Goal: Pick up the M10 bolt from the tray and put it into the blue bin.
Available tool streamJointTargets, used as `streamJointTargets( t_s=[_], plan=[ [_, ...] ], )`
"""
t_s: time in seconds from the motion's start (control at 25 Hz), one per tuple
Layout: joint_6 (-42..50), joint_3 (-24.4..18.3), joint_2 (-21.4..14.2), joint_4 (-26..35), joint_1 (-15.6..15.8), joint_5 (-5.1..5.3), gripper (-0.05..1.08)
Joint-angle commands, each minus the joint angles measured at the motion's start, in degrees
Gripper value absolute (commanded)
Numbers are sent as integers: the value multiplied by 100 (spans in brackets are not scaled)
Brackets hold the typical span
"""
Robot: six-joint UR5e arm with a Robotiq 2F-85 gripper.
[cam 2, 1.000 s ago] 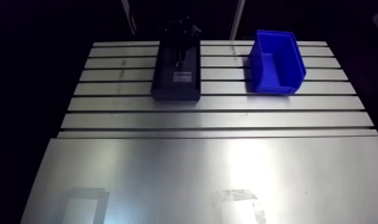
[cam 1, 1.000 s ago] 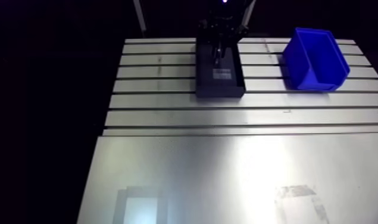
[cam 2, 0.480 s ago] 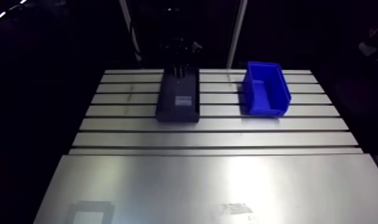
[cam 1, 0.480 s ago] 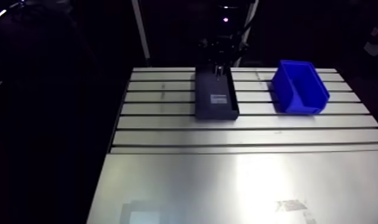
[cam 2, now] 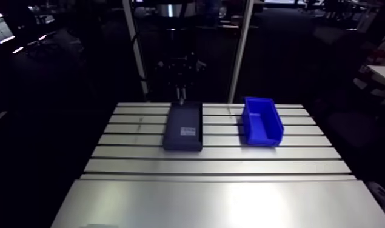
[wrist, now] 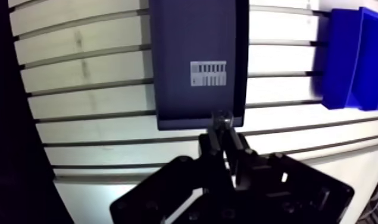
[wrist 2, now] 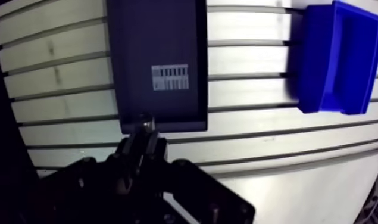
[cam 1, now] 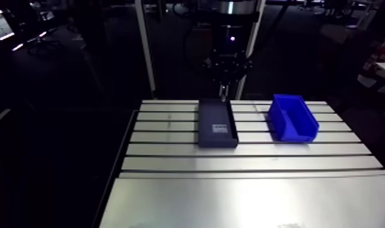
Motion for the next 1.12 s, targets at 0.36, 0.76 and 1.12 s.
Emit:
streamJointTargets(
  t_s=[0.36, 0.76, 1.12],
  plan=[
    [-3832, 179, -468, 152, -613, 3, 104],
    [-7779, 109, -592, 284, -1756, 12, 105],
    [-10549, -436, 33, 266, -2416, -59, 105]
  ],
)
